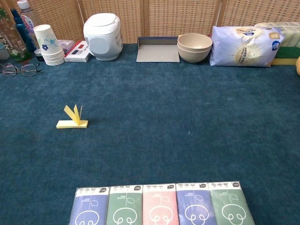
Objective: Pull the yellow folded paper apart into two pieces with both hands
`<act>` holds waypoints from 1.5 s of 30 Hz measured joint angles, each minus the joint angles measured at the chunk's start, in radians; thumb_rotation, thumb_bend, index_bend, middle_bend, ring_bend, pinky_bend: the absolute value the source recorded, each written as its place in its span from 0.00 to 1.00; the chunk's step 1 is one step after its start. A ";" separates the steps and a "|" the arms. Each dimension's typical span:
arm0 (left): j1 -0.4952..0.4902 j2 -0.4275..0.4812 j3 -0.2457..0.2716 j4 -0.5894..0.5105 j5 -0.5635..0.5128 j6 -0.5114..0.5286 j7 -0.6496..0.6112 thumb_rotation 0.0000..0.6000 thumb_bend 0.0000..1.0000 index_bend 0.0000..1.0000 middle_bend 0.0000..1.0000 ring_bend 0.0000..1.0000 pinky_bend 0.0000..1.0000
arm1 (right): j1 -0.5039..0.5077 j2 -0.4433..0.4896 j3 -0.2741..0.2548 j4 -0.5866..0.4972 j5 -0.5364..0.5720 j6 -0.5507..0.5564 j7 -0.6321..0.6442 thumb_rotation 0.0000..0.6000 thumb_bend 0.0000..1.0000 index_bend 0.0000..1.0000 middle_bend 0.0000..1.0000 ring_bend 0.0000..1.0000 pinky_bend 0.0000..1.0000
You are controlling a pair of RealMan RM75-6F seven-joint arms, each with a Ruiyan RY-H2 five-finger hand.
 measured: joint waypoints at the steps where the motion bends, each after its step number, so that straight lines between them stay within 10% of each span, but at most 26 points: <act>1: -0.001 -0.001 0.000 0.001 -0.001 -0.001 0.001 1.00 0.25 0.19 0.25 0.25 0.38 | 0.001 -0.001 0.000 0.000 0.000 -0.001 -0.001 1.00 0.44 0.14 0.21 0.12 0.22; 36: -0.109 0.108 -0.037 -0.014 -0.001 -0.135 -0.005 1.00 0.25 0.22 0.25 0.26 0.38 | -0.025 0.006 -0.015 -0.016 -0.023 0.028 0.026 1.00 0.44 0.14 0.21 0.12 0.22; 40: -0.160 0.121 -0.054 -0.016 -0.032 -0.213 0.011 1.00 0.25 0.23 0.31 0.38 0.43 | -0.026 0.010 -0.012 -0.015 -0.018 0.027 0.028 1.00 0.44 0.14 0.21 0.12 0.22; 45: -0.246 0.122 -0.085 -0.010 -0.094 -0.332 0.050 1.00 0.22 0.24 0.62 0.70 0.73 | -0.019 0.013 -0.012 -0.017 -0.007 0.008 0.023 1.00 0.44 0.14 0.21 0.13 0.22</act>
